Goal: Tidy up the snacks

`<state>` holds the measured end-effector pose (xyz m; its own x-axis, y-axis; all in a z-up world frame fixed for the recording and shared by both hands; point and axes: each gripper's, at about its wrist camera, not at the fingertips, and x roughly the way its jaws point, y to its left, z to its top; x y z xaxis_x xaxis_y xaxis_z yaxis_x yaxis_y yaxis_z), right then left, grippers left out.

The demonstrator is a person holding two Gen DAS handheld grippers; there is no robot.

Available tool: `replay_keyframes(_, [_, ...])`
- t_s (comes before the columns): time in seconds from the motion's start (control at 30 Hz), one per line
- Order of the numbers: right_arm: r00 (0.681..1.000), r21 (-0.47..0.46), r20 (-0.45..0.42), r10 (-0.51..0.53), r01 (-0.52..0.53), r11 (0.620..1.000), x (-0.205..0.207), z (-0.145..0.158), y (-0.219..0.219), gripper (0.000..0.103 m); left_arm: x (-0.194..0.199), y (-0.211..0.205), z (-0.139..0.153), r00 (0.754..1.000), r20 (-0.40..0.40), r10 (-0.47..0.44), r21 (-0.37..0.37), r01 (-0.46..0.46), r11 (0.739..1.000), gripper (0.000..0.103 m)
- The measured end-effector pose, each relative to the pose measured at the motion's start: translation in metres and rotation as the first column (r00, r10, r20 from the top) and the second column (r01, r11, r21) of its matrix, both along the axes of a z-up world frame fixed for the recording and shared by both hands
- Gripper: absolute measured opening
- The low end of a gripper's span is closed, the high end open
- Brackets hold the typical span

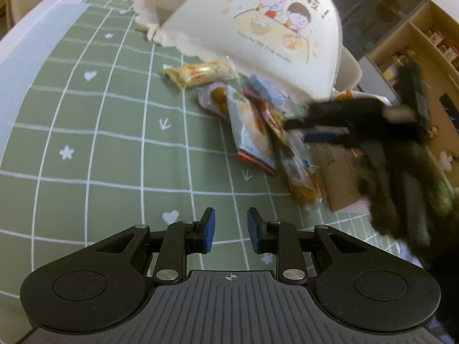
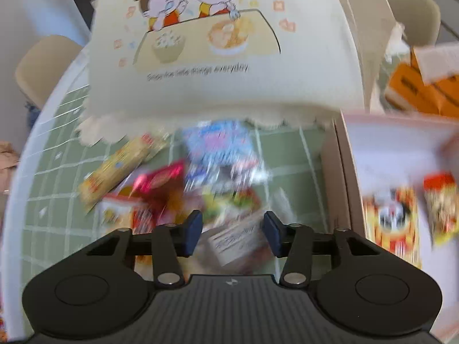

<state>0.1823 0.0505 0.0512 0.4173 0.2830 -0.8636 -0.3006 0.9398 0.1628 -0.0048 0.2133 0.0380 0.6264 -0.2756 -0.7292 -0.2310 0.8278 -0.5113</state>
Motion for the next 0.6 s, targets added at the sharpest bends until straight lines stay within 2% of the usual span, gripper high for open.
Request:
replay_keyframes(0.1, [1.000,0.040,-0.020,0.011,-0.010,0.999,-0.040,0.000,-0.016,0.047,0.002,0.002,-0.006,1.000,-0.006,0.015,-0.036,-0.016,0.999,0.028])
replay_keyframes(0.2, [0.998,0.067,-0.019,0.057,-0.056,0.996,-0.077,0.001,-0.024,0.049,0.008,-0.003,-0.004,1.000,0.003,-0.003,-0.042,0.003,0.999,0.028])
replay_keyframes(0.3, [0.993,-0.012,0.027,0.112,-0.112,0.994,-0.103,-0.004,-0.022,0.059,0.016,-0.012,0.004,0.999,0.027,-0.038,-0.004,0.038,0.999,0.028])
replay_keyframes(0.37, [0.994,-0.042,0.014,0.111,-0.110,0.993,-0.112,-0.015,-0.024,0.064,0.024,-0.021,0.011,0.996,0.039,-0.076,0.026,0.075,0.997,0.028])
replay_keyframes(0.43, [0.995,-0.030,0.026,0.091,-0.090,0.995,-0.121,-0.017,-0.032,0.063,0.032,-0.031,0.018,0.992,0.046,-0.115,0.064,0.112,0.992,0.028])
replay_keyframes(0.5, [0.994,-0.053,0.046,0.096,-0.093,0.994,-0.132,-0.016,-0.037,0.058,0.045,-0.042,0.025,0.989,0.039,-0.141,0.109,0.136,0.985,0.028])
replay_keyframes(0.6, [0.993,-0.090,0.074,0.095,-0.088,0.992,-0.153,-0.014,-0.050,0.056,0.061,-0.060,0.030,0.983,0.029,-0.180,0.129,0.175,0.976,0.028])
